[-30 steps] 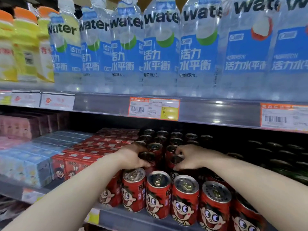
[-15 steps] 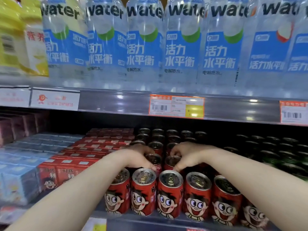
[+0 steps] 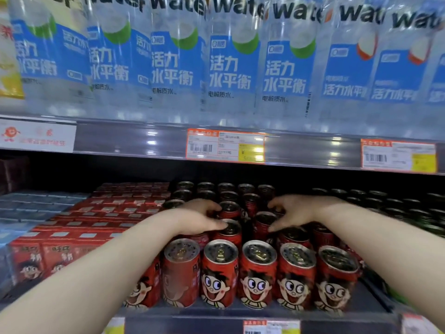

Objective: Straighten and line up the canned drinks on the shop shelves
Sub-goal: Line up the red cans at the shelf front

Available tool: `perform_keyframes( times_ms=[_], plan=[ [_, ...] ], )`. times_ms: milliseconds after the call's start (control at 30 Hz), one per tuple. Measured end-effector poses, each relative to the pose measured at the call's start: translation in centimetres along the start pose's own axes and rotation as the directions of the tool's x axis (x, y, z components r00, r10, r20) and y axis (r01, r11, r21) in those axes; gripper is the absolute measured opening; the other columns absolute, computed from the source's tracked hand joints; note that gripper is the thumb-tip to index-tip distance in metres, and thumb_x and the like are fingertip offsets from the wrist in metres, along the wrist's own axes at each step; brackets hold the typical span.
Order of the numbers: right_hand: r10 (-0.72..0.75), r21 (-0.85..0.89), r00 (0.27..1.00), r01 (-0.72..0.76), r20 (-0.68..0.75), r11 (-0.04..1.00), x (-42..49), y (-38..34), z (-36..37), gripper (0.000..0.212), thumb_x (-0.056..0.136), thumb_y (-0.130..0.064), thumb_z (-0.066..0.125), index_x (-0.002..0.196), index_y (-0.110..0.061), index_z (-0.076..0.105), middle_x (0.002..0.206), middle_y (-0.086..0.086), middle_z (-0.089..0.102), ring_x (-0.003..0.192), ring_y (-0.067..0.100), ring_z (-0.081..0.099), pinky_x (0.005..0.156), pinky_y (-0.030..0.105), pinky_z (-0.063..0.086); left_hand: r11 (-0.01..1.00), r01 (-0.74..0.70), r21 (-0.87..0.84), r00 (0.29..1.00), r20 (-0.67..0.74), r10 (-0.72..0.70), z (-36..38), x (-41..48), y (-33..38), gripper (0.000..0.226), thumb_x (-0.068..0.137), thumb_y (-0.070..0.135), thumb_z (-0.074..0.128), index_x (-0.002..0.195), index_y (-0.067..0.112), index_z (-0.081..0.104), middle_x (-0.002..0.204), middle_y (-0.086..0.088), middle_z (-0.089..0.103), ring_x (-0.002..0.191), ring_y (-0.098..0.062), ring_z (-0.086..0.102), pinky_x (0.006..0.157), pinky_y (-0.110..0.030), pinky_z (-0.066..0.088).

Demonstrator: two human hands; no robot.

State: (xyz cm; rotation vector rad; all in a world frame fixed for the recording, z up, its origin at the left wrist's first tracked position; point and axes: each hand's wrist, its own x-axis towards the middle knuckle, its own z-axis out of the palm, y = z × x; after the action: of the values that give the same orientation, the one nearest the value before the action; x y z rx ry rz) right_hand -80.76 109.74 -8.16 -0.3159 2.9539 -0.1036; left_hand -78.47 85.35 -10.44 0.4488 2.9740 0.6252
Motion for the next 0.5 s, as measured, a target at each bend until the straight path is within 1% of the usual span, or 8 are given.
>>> perform_keyframes(
  times_ms=[33,100,167,233,300,367,500],
  plan=[
    [0.001,-0.006,0.999,-0.002,-0.036,1.000,0.0,-0.1,0.6,0.077,0.078,-0.052,0.067,0.142,-0.023,0.036,0.145,0.000,0.041,0.130,0.020,0.043,0.105,0.026,0.037,1.000,-0.006,0.019,1.000,0.010,0.006,0.4,0.3,0.5,0.064,0.083,0.051,0.059,0.140,0.028,0.039,0.149,0.000,0.035,0.135,-0.018,0.036,0.106,-0.022,0.029],
    [-0.006,-0.032,0.995,0.003,-0.097,0.999,0.4,-0.7,1.6,0.071,0.079,-0.054,0.064,0.138,-0.021,0.042,0.142,0.002,0.044,0.128,0.020,0.045,0.103,0.027,0.040,0.997,-0.009,0.079,0.999,0.033,0.006,1.3,0.7,1.3,0.067,0.081,0.056,0.059,0.140,0.032,0.037,0.151,-0.001,0.032,0.137,-0.019,0.032,0.111,-0.027,0.029],
    [-0.025,-0.070,0.990,0.016,-0.138,0.997,0.6,-1.5,2.2,0.063,0.080,-0.050,0.064,0.132,-0.019,0.049,0.137,0.004,0.049,0.123,0.021,0.048,0.100,0.029,0.042,0.992,0.005,0.126,0.999,0.050,-0.011,1.9,0.7,1.6,0.064,0.081,0.059,0.056,0.139,0.037,0.037,0.151,0.000,0.031,0.137,-0.020,0.031,0.112,-0.031,0.028],
    [-0.069,-0.083,0.987,0.057,-0.146,0.995,0.7,-2.0,2.3,0.059,0.081,-0.044,0.066,0.133,-0.023,0.048,0.139,0.003,0.044,0.125,0.022,0.046,0.102,0.029,0.041,0.992,0.019,0.128,0.998,0.053,-0.026,2.0,0.7,1.6,0.061,0.083,0.059,0.054,0.138,0.038,0.039,0.151,0.002,0.032,0.137,-0.019,0.032,0.111,-0.030,0.028],
    [-0.120,-0.058,0.985,0.113,-0.123,0.992,0.5,-2.2,2.2,0.060,0.081,-0.038,0.067,0.136,-0.027,0.045,0.142,0.002,0.040,0.129,0.021,0.042,0.103,0.026,0.038,0.993,0.018,0.114,0.998,0.057,-0.025,2.0,0.6,1.7,0.059,0.084,0.057,0.054,0.138,0.038,0.039,0.150,0.003,0.033,0.136,-0.019,0.033,0.110,-0.028,0.029],
    [-0.167,-0.001,0.983,0.167,-0.081,0.986,0.3,-2.3,1.8,0.062,0.080,-0.033,0.071,0.135,-0.030,0.045,0.144,-0.001,0.039,0.130,0.018,0.040,0.101,0.023,0.035,0.995,0.026,0.094,0.998,0.054,-0.031,2.0,0.5,1.8,0.059,0.084,0.057,0.054,0.138,0.037,0.039,0.150,0.003,0.034,0.136,-0.019,0.034,0.108,-0.027,0.031],
    [-0.237,0.097,0.970,0.232,0.047,0.968,-0.3,-2.4,1.0,0.065,0.075,-0.030,0.074,0.132,-0.035,0.045,0.140,-0.006,0.041,0.123,0.014,0.044,0.094,0.023,0.040,0.997,0.059,0.045,0.997,0.044,-0.061,2.1,0.3,1.8,0.058,0.083,0.057,0.055,0.136,0.038,0.041,0.148,0.004,0.036,0.134,-0.019,0.036,0.105,-0.027,0.033]
  ],
)
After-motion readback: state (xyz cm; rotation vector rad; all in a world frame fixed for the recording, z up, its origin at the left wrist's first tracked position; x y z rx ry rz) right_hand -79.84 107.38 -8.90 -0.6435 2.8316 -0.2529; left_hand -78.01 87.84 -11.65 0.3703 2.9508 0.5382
